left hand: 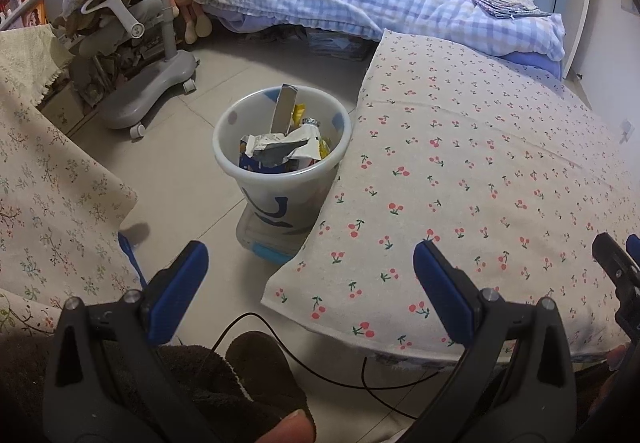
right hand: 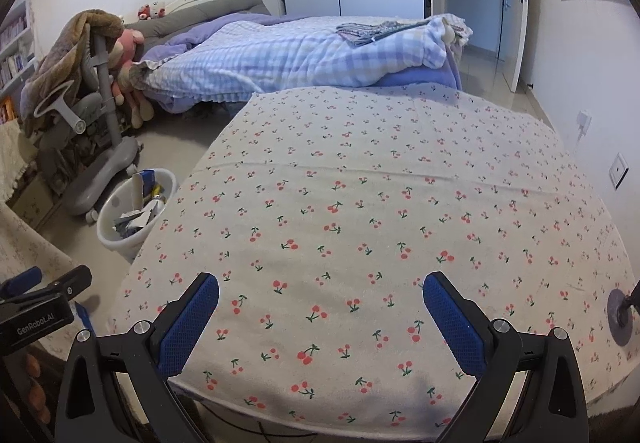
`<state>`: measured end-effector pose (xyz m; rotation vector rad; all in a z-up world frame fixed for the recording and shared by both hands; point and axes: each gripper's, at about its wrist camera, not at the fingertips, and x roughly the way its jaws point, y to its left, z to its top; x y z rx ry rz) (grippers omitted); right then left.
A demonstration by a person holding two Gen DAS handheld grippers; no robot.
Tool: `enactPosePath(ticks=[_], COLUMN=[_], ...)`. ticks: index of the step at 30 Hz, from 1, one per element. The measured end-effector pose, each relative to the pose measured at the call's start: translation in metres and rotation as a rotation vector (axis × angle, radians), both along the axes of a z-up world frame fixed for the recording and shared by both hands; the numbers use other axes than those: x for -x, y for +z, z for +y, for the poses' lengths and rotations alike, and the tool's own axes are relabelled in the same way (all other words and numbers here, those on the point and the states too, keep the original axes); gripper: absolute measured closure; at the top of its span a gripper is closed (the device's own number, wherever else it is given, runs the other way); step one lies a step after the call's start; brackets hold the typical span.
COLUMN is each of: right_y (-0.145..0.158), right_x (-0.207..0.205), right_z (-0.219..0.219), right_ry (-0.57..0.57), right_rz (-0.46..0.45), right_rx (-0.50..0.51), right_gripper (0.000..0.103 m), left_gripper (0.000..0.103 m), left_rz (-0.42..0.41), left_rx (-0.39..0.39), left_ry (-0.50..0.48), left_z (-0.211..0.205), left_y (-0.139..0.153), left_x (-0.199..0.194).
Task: Collect trash
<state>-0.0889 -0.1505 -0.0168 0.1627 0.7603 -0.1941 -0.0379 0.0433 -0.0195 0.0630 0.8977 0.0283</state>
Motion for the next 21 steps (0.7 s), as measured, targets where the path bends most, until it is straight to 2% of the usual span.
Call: enactPosePath(ticks=[21], right_y=[-0.0060], right_x=[-0.0046], right_z=[0.0093], right_ry=[0.014], right_rz=[0.015], right_rx=[-0.003], right_gripper=[0.000], left_gripper=[0.001], left_rz=[-0.010], left_rx=[0.016], left_ry=[-0.013], left_z=[0.0018], left_y=[0.0025], left_x=[0.0035])
